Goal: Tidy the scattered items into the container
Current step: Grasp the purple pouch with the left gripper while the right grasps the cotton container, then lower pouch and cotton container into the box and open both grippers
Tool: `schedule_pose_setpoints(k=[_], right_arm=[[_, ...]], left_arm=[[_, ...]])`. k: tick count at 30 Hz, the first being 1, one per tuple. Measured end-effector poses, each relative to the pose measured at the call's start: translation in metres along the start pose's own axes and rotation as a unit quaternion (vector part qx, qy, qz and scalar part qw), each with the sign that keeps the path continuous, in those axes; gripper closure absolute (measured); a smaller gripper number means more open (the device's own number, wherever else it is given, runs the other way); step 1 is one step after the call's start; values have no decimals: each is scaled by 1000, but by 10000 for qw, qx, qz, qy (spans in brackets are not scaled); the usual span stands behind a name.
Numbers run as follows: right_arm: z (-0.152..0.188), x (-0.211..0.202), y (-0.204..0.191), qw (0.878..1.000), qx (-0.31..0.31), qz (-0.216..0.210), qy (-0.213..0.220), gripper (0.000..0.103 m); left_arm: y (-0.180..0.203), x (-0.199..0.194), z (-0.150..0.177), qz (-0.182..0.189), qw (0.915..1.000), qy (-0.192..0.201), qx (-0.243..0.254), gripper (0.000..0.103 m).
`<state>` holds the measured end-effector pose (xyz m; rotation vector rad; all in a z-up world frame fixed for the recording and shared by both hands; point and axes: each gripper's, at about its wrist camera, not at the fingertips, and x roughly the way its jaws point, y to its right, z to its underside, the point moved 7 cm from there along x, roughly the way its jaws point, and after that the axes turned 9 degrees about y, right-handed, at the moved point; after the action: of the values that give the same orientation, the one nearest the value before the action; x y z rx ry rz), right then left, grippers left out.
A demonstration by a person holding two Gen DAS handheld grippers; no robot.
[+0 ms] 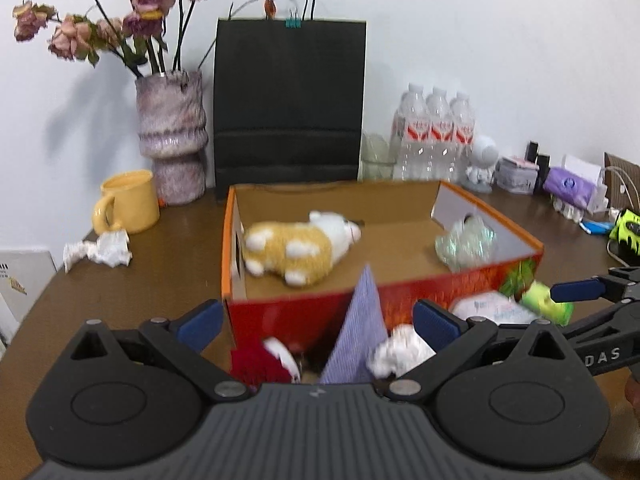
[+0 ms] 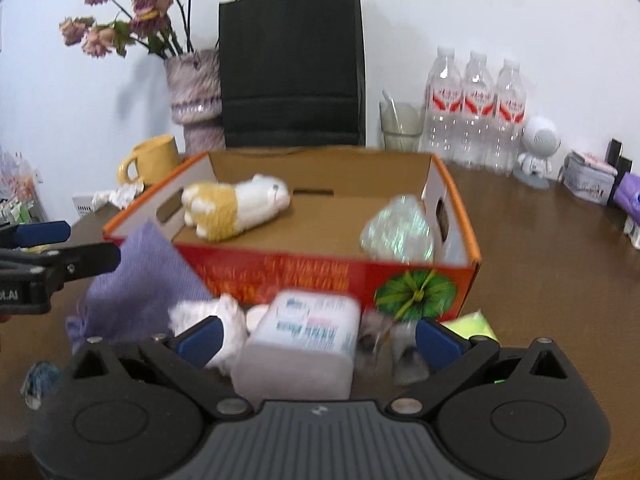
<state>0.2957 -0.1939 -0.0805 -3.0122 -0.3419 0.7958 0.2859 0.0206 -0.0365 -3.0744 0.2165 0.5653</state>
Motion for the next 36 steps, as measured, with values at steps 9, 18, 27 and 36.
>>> schedule_pose_setpoints(k=[9,18,27,36], right_arm=[[18,14,-5,9995,18,300,48,11],[26,21,0,9993,229,279,9,38],[22,1,6,9981,443,175,399,38],[8,-22,4,9957,426,81,818,38]], left_arm=[[11,13,22,53,10000,30,6,26],[8,26,36,160,9993,-273,-202,92],[3,10,24,214,9991,117,-345,94],[3,-12,-1,253,9973,532,-443,94]])
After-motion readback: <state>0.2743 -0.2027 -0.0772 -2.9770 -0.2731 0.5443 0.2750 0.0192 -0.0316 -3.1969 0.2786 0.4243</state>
